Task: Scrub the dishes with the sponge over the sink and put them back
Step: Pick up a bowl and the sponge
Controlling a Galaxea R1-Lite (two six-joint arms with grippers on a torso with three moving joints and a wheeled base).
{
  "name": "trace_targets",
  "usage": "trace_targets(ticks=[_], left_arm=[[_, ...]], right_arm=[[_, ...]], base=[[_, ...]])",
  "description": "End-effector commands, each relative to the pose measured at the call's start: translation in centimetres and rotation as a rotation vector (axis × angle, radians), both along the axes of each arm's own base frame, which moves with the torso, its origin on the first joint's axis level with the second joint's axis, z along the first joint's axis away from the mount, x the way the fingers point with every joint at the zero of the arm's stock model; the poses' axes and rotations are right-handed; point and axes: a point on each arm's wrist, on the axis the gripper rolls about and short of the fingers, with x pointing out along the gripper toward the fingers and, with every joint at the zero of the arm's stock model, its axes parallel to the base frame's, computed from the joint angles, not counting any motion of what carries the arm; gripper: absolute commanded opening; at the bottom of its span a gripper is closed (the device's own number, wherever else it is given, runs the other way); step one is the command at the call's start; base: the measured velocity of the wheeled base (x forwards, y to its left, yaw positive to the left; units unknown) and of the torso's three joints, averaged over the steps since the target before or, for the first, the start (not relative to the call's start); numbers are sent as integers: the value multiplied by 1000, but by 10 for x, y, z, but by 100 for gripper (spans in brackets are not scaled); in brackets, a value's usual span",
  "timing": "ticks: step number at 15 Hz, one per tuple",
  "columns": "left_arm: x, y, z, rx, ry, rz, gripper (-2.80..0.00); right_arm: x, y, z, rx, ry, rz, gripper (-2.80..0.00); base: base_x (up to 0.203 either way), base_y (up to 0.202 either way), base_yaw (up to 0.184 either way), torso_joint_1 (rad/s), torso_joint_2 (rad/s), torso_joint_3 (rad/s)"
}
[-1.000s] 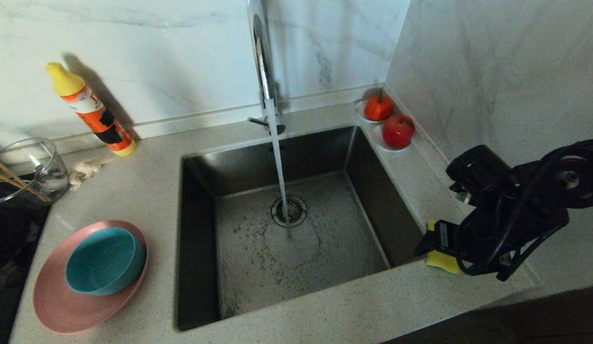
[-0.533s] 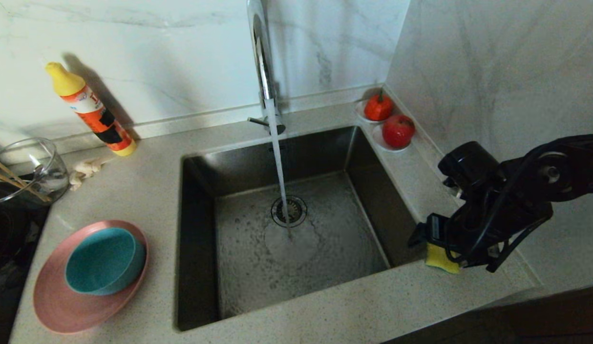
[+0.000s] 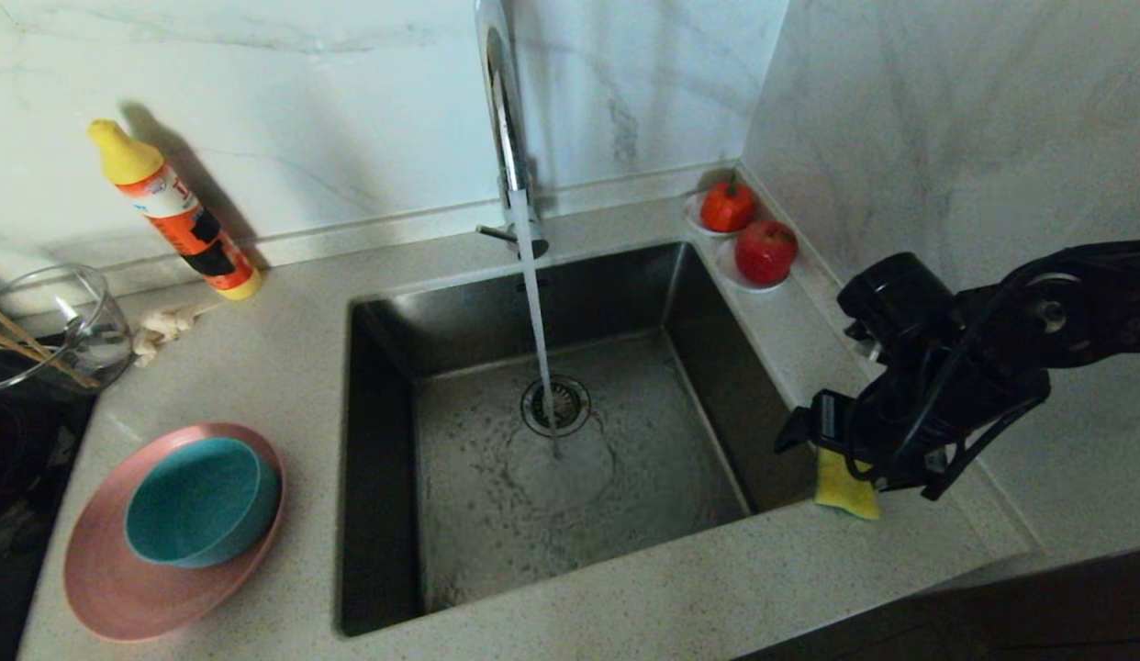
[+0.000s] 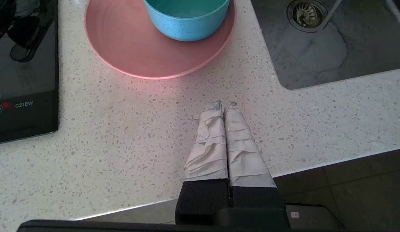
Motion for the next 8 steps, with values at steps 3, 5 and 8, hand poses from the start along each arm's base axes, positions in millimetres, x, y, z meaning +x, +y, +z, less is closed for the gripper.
trace_targets(ticks=[3, 5, 8], left_arm=[[0, 0, 0, 1, 1, 1, -280], [0, 0, 0, 1, 1, 1, -280], [0, 0, 0, 1, 2, 1, -280]], right_arm=[[4, 1, -6, -9, 17, -10, 0], [5, -1, -6, -10, 16, -15, 0], [5, -1, -6, -15, 17, -15, 0]], base=[[0, 0, 0, 0, 0, 0], [0, 0, 0, 0, 0, 0], [0, 0, 0, 0, 0, 0]])
